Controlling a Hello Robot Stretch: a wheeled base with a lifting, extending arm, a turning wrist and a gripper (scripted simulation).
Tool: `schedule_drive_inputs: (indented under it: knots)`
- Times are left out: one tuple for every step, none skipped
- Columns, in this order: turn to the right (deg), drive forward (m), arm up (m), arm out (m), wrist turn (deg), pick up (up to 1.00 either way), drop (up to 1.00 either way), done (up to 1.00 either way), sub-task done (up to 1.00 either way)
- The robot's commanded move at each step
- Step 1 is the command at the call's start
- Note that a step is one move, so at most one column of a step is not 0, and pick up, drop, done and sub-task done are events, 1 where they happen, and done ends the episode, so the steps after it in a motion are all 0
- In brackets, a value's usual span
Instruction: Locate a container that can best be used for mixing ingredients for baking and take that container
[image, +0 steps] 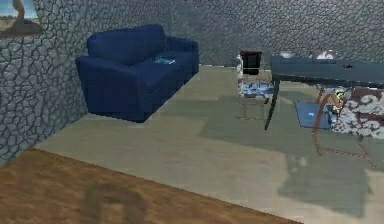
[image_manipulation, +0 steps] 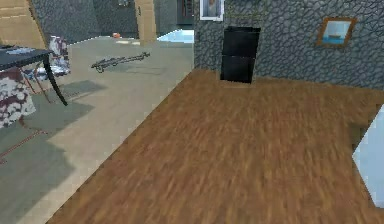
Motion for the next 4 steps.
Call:
schedule_drive_inputs:
  knots:
    - [0.0, 1.0, 0.0, 0.0, 0.0, 0.0, 0.0, 0.0, 0.0]
    - [0.0, 1.0, 0.0, 0.0, 0.0, 0.0, 0.0, 0.0, 0.0]
    - [0.0, 0.75, 0.0, 0.0, 0.0, 0.0, 0.0, 0.0, 0.0]
    - [36.0, 0.0, 0.0, 0.0, 0.0, 0.0, 0.0, 0.0, 0.0]
